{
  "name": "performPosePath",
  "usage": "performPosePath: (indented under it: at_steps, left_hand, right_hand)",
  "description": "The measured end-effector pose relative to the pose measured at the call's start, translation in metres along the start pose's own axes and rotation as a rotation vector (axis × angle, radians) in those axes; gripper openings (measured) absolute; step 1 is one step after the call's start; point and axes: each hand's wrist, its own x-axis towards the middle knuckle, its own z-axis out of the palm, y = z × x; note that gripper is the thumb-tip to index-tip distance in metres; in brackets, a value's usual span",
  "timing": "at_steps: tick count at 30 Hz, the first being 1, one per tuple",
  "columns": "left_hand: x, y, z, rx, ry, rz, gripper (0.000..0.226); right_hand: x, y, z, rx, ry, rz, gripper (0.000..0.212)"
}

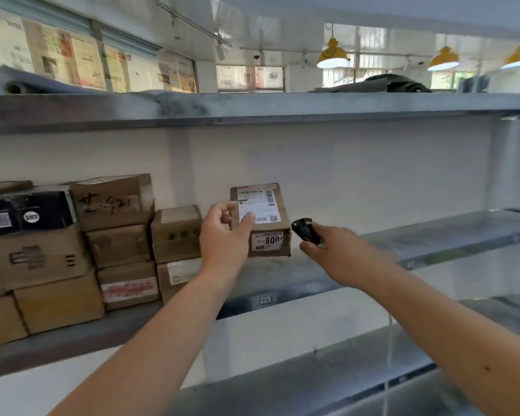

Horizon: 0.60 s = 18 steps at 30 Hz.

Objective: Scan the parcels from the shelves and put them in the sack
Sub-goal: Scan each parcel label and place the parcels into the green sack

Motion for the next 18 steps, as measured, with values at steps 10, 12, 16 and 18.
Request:
performPosePath:
  at_steps: [10, 12, 16, 18]
  left_hand:
    - [-0.041, -0.070, 0.042, -0.036, -0.151, -0.392, 0.053]
    - [-0.037, -0.071, 0.044, 0.045, -0.255, -0.372, 0.069]
    - [-0.032, -0.071, 0.041, 0.085, -0.513, -0.373, 0.119]
    - [-0.032, -0.075, 0.038, 0.091, -0.580, -0.311, 0.128]
  right_hand:
    - [-0.042, 0.078, 0.035, -0.017, -0.170, 0.111, 0.025]
    - [-0.042, 0.084, 0.039, -0.016, -0.187, 0.121, 0.027]
    - [-0.040, 0.086, 0.041, -0.033, -0.192, 0.117, 0.026]
    - [-0.041, 0.085, 0.042, -0.028, -0.194, 0.117, 0.025]
